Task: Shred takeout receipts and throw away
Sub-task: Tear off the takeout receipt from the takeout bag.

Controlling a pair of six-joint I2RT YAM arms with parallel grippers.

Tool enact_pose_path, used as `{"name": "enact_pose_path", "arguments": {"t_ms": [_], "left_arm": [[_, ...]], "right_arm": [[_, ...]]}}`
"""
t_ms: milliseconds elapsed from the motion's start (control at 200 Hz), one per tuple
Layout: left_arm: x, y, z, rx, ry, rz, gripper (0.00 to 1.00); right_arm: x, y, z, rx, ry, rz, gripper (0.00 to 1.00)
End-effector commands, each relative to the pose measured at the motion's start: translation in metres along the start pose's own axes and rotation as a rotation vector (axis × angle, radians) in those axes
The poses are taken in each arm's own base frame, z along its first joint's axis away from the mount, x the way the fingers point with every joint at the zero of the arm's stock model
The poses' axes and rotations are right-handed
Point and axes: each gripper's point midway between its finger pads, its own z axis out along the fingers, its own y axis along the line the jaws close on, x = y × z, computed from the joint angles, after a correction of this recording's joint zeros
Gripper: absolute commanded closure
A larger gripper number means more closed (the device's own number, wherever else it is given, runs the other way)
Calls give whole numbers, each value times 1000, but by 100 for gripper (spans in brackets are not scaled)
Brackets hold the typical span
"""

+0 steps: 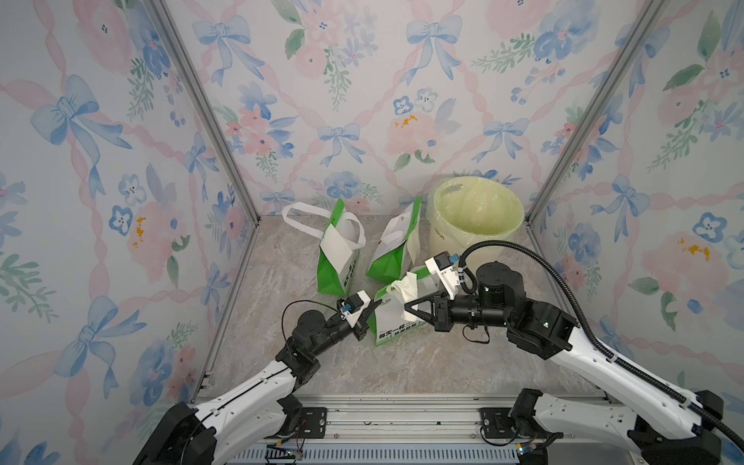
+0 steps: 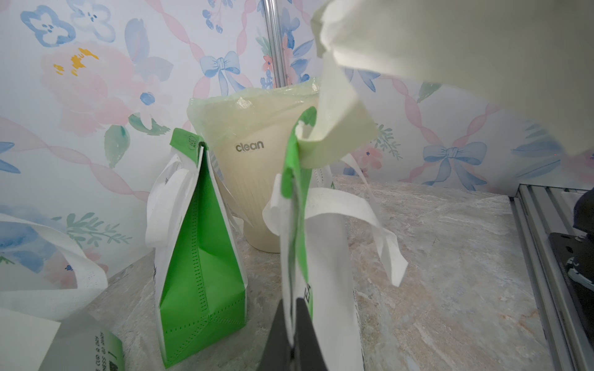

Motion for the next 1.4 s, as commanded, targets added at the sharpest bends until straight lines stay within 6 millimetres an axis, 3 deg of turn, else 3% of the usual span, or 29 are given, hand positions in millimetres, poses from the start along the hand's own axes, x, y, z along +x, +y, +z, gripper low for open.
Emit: {"name": "enact_pose_path", "arguments": {"t_ms": [0,75,160,335,455,635,825,980,1275,1395], "left_arm": [[-1,2,0,-10,-4,-18,100],[-2,2,0,-11,-5,-18,100],[-4,2,0,-16,-9,-24,100],[-8,6,-2,-63,-20,-64,100],[-11,6,-2,-108,-18,-90,100],[-11,2,0,-185,-2,-113,100],[-13,0,-2,-208,-6,-124,100],[-10,-4,-2,-186,-1,-120,100],[-9,-8,1,-161,8,-112,100],[-7,-10,0,-157,10,-111,100]], "right_arm": [[18,-30,0,126,59,-2,85],[18,-33,-1,149,77,-8,57],[13,-33,-7,186,84,-28,33],[-9,-51,-48,441,65,-90,14],[-20,-47,-60,524,48,-94,14],[-26,-10,-17,387,-48,73,21],[-19,-22,10,418,-95,189,29],[-18,-20,31,394,-71,195,28],[-19,-25,48,422,-53,179,28],[-21,-29,52,441,-62,183,34]]}}
